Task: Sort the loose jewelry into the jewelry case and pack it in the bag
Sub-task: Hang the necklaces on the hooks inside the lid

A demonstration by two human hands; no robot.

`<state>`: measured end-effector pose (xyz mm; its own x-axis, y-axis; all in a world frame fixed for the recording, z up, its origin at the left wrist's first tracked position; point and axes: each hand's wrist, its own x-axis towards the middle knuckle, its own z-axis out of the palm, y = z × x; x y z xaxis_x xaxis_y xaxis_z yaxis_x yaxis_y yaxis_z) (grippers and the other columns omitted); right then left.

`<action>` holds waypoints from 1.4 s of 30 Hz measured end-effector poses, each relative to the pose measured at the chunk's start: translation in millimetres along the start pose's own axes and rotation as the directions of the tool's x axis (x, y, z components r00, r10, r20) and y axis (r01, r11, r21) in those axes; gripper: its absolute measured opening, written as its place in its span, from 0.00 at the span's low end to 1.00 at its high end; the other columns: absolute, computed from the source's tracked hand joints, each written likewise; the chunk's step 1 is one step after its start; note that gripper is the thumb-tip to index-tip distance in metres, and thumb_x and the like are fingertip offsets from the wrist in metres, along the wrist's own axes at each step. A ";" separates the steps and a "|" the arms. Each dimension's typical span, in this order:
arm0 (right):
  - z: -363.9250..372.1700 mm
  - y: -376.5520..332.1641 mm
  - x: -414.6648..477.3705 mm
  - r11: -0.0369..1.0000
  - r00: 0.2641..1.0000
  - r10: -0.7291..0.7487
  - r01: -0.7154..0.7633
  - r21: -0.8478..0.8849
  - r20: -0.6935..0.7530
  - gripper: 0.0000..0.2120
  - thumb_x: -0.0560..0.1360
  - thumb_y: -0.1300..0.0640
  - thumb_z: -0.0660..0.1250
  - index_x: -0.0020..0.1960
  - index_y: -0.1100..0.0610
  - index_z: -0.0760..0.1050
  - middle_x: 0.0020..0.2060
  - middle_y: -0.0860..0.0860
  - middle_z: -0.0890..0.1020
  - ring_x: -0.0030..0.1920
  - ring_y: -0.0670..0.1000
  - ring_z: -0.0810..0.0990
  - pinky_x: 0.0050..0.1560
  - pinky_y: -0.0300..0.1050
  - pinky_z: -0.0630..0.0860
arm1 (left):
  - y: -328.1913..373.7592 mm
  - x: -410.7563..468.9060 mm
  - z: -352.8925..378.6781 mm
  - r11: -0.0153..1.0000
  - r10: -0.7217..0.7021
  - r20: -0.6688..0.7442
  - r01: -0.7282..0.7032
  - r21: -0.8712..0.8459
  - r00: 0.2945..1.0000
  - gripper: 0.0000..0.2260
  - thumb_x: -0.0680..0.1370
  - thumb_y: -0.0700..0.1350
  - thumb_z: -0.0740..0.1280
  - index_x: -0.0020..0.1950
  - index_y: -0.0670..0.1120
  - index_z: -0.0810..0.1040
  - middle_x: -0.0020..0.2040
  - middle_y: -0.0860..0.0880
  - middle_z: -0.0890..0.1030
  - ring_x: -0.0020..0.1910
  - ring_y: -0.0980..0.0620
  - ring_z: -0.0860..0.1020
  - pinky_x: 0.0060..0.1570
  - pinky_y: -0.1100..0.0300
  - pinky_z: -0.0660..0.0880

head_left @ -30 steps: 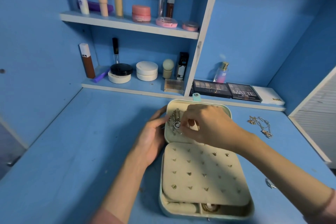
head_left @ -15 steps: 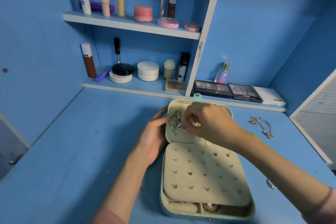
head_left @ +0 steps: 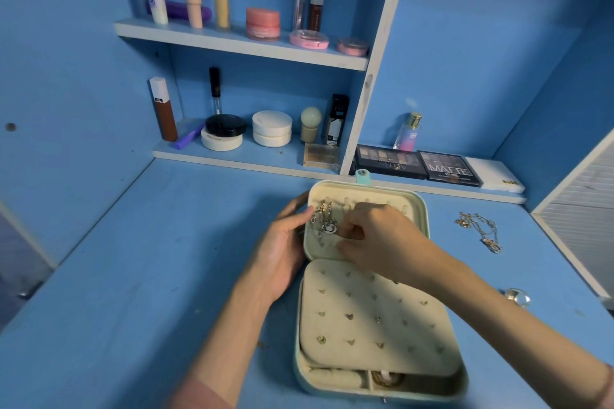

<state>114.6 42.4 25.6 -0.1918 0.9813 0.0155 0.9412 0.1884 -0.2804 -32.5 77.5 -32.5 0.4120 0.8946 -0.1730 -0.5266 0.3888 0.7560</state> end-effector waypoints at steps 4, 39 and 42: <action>-2.2 -3.3 -2.7 1.000 1.000 -0.012 0.012 0.021 0.009 0.03 0.70 0.58 0.64 0.40 0.50 0.71 0.33 0.46 0.74 0.39 0.52 0.72 0.40 0.46 0.71 | -0.6 1.2 -0.3 1.000 -0.001 0.002 0.001 -0.020 1.000 0.23 0.71 0.41 0.64 0.66 0.45 0.75 0.54 0.43 0.83 0.51 0.45 0.80 0.49 0.52 0.77; -6.5 -1.6 8.0 0.993 0.990 -0.112 0.114 -0.019 0.082 0.20 0.71 0.54 0.64 0.61 0.41 0.70 0.29 0.41 0.66 0.40 0.51 0.67 0.44 0.46 0.69 | -2.0 3.0 -1.4 1.000 0.003 -0.007 -0.003 -0.022 1.000 0.23 0.70 0.41 0.65 0.65 0.46 0.75 0.55 0.44 0.82 0.56 0.44 0.78 0.57 0.50 0.73; -5.3 0.3 7.3 0.995 0.990 -0.095 0.098 -0.020 0.103 0.05 0.71 0.54 0.64 0.47 0.47 0.73 0.30 0.44 0.70 0.39 0.52 0.71 0.43 0.47 0.70 | -1.6 2.3 -1.4 1.000 -0.001 -0.011 0.001 -0.011 1.000 0.23 0.70 0.42 0.65 0.66 0.46 0.75 0.55 0.43 0.82 0.55 0.44 0.78 0.56 0.50 0.74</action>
<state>115.0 49.8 30.7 -0.3082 0.9496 -0.0564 0.9233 0.2844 -0.2580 -31.8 79.3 -35.1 0.4043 0.8966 -0.1808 -0.5342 0.3920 0.7490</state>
